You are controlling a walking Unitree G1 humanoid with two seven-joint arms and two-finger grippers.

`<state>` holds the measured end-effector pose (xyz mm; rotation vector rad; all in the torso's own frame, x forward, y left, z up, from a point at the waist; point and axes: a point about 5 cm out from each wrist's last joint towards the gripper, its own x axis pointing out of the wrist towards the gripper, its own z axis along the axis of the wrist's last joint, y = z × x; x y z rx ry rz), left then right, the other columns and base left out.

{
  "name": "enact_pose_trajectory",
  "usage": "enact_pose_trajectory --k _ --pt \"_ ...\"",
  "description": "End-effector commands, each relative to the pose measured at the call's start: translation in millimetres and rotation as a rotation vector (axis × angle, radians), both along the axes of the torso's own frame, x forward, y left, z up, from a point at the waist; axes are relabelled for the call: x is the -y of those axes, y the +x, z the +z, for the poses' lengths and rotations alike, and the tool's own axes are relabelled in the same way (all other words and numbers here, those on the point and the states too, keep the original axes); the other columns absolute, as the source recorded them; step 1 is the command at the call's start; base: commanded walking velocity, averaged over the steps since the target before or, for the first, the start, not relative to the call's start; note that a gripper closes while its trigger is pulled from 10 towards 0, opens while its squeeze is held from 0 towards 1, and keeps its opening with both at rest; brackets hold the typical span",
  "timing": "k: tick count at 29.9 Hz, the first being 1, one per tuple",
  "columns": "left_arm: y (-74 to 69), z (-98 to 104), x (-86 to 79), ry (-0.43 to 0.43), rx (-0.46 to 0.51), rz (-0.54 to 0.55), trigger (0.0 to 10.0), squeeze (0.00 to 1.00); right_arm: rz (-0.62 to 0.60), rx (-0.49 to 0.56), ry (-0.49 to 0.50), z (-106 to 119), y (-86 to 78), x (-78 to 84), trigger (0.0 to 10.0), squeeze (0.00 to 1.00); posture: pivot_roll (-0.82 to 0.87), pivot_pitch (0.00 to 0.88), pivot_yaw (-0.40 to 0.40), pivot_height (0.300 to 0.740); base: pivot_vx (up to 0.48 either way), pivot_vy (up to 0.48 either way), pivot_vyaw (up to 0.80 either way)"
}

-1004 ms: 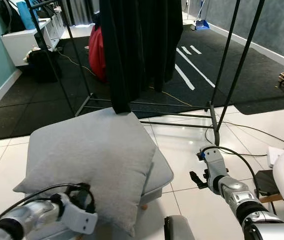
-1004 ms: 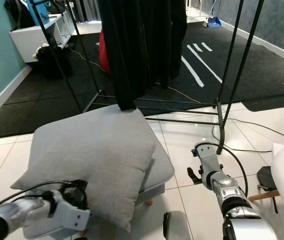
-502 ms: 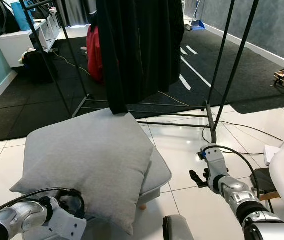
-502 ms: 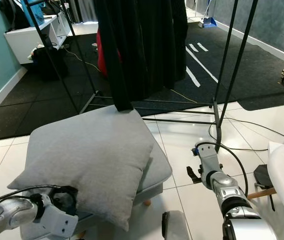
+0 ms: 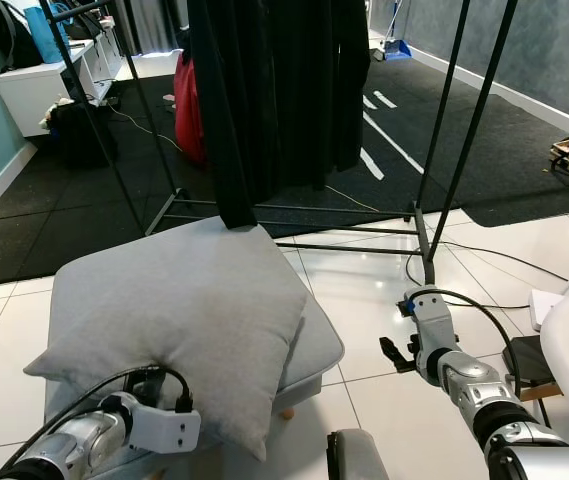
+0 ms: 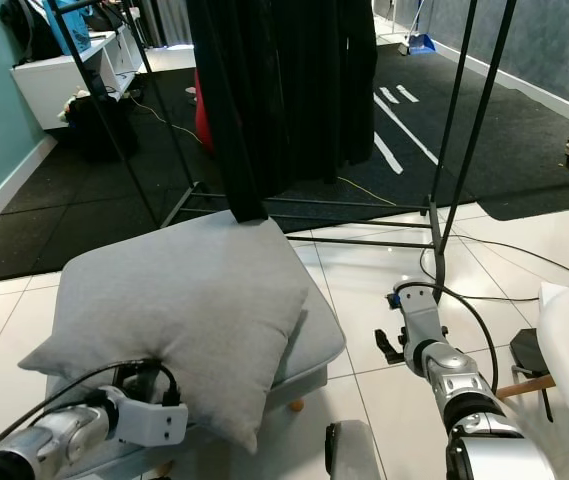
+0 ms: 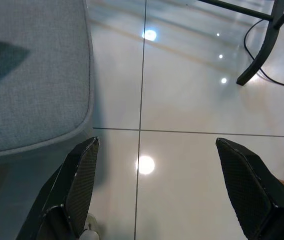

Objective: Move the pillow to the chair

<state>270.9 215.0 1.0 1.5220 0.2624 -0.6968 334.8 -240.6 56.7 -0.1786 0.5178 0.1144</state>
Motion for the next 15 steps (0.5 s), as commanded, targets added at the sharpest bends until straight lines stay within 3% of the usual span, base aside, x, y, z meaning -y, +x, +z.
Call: enact_pose_trajectory --k 1,7,8,15 --pt "-9.0 -11.2 -1.8 0.039 -0.032 0.014 10.0 0.0 0.002 0.02 0.018 1.9 2.1 -3.7 10.0 0.0 -0.22 0.069 0.048 0.376 0.0 0.0 0.0" --pt "-5.5 -9.0 -3.2 0.04 0.022 0.048 10.0 0.0 -0.003 0.024 0.022 2.2 1.9 -2.8 10.0 0.0 -0.22 0.072 0.05 0.376 0.0 0.0 0.0" --pt "-2.7 -6.9 -5.0 0.035 0.061 0.079 0.0 0.0 -0.004 0.027 0.024 2.6 2.1 -2.4 10.0 0.0 -0.23 0.073 0.048 0.376 0.0 0.0 0.0" --pt "5.8 -0.7 -6.2 0.01 0.156 0.15 0.0 0.0 -0.002 0.043 0.029 6.6 4.3 -1.7 10.0 0.0 -0.24 0.07 0.04 0.376 0.0 0.0 0.0"
